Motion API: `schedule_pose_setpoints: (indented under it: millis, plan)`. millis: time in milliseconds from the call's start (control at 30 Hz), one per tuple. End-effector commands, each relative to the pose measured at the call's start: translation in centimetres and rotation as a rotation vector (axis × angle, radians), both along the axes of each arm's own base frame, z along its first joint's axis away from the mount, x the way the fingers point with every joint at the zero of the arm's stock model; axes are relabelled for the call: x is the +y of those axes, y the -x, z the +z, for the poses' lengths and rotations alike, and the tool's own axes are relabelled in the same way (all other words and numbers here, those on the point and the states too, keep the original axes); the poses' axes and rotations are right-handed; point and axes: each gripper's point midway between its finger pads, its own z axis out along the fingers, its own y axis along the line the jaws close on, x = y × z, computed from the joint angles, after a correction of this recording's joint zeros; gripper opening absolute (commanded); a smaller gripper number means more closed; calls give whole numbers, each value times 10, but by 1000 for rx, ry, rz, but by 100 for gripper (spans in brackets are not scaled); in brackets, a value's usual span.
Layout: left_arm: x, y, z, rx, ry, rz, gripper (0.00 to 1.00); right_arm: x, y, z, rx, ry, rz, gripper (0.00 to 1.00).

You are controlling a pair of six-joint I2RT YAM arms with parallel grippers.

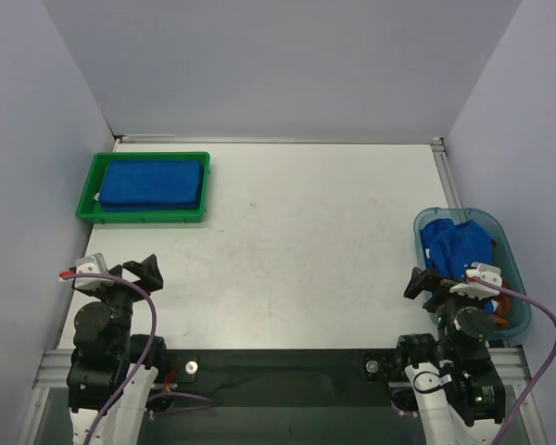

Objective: Fold and stack the towels
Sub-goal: Grab crumpled towel

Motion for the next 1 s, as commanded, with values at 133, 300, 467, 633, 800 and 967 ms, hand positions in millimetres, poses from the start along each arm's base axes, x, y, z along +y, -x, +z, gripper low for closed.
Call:
schedule_pose_setpoints:
  millis: [133,300,467,633,800,967]
  plan:
    - [3,16,29,-167,5,3,97,-12,12,26,-104,-21,-75,100]
    - [1,15,28,-164,6,-9,97,-20,3,33,-7,-3,-127,100]
    - [-1,14,24,-154,2,-21,98,-36,-12,30,197,-8,-269,100]
    - [0,15,24,-151,1,-18,97,-50,-35,17,400,20,-415,100]
    - [-3,14,23,-149,4,-35,97,-67,-60,4,493,-14,-547,100]
    - [-5,13,22,-148,5,-46,98,-74,-104,-27,518,-138,-592,85]
